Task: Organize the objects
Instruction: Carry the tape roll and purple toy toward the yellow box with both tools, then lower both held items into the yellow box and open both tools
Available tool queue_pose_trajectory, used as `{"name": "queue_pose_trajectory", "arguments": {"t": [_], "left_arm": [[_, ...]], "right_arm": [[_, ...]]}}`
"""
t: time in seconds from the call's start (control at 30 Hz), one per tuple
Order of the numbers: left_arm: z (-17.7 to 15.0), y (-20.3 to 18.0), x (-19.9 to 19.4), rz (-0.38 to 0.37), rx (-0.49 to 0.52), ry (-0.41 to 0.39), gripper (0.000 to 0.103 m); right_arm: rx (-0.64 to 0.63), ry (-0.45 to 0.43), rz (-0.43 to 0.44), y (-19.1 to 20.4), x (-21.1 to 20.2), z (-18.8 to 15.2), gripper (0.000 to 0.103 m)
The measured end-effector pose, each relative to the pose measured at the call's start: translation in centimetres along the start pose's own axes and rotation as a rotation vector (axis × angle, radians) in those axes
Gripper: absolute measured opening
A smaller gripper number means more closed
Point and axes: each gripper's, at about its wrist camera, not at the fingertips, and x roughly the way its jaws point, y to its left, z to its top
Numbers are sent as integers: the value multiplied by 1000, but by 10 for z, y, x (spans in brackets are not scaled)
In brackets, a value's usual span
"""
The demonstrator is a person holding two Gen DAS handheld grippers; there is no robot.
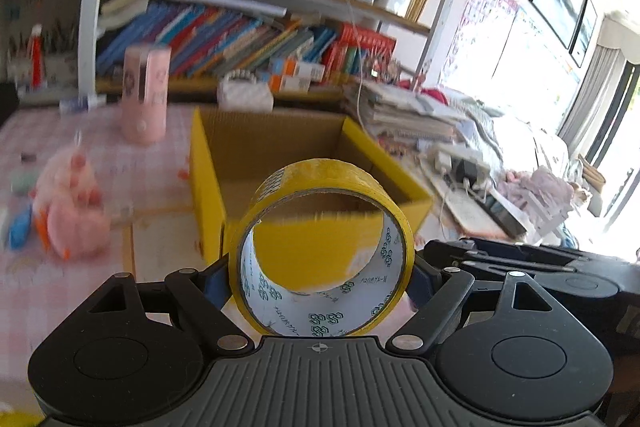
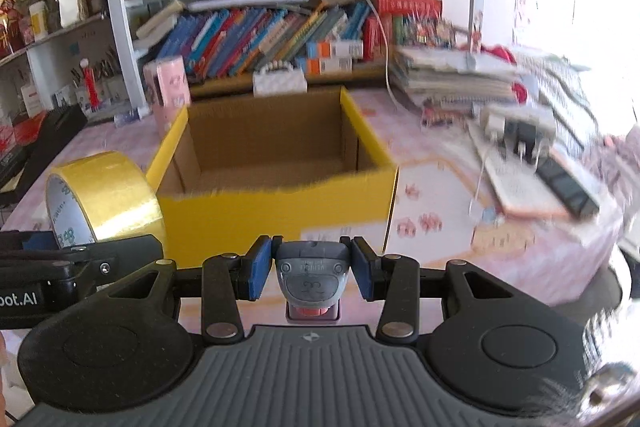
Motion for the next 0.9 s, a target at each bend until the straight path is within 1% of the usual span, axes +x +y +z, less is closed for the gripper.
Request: {"name": "queue_pose_trajectory", "arguments": {"t": [0.2, 0.3, 0.4, 0.5, 0.6, 0.7, 0.9], "left_arm": [[31, -9, 14, 32, 31, -77, 85], [44, -13, 27, 66, 57, -92, 85], [53, -14, 46, 103, 73, -85, 85], [58, -14, 67, 139, 93, -66, 85], [59, -16, 88, 169, 121, -36, 85], [57, -17, 108, 203, 157, 7, 85], [53, -17, 141, 246, 197, 83, 85]], "right_arm": [[-11, -88, 22, -16, 14, 43, 40], [-19, -121, 37, -23, 26, 64, 40], [-40, -132, 62, -27, 43, 82, 40], [-65, -95, 103, -29, 69, 96, 40], [-96, -55, 131, -29, 93, 101, 41], [-138, -11, 156, -26, 118, 103, 41], [-227, 88, 191, -20, 166, 102, 40]]}}
